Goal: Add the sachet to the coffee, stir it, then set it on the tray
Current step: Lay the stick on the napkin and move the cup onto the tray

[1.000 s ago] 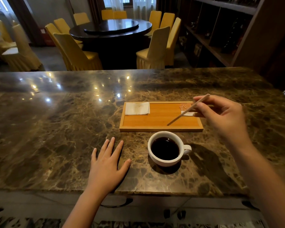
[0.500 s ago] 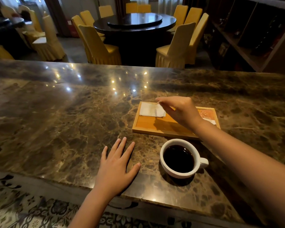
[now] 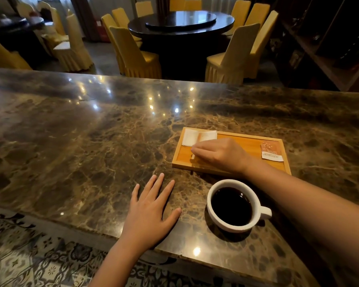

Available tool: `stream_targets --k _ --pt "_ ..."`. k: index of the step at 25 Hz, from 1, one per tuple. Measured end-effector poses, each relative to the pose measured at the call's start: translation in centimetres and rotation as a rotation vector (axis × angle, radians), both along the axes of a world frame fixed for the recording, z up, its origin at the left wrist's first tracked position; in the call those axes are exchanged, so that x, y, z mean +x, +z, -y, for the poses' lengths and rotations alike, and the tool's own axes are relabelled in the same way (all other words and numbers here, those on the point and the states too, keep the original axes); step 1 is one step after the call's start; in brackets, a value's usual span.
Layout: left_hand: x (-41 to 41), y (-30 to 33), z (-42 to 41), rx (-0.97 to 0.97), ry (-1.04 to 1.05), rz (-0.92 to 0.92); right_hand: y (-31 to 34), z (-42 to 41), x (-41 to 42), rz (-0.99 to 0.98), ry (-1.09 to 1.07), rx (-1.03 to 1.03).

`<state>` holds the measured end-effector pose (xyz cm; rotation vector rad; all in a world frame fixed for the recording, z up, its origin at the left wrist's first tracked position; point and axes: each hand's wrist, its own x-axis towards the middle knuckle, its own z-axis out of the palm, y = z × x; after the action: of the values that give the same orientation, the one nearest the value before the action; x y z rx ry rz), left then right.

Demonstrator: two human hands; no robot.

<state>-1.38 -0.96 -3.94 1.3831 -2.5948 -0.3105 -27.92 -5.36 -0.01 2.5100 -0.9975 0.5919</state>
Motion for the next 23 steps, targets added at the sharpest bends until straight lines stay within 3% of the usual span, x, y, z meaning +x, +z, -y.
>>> stream_targets --k 5,16,19,21,23 --pt "0.0 0.1 -0.1 -0.004 -0.003 0.0 -0.9 -0.3 0.3 -0.06 0.004 0.158" --pt "0.0 0.0 0.0 -0.007 -0.007 -0.005 0.6 -1.2 -0.7 -0.09 -0.13 0.15" --pt "0.1 -0.1 0.1 -0.006 -0.009 -0.026 2.0 -3.6 -1.5 0.248 -0.337 0.189" --pt "0.1 -0.2 0.2 -0.008 -0.013 -0.033 2.7 -6.6 -1.8 0.561 -0.482 0.334" --pt "0.1 -0.2 0.2 -0.014 -0.015 -0.035 2.9 -10.1 -1.8 0.746 -0.588 0.466"
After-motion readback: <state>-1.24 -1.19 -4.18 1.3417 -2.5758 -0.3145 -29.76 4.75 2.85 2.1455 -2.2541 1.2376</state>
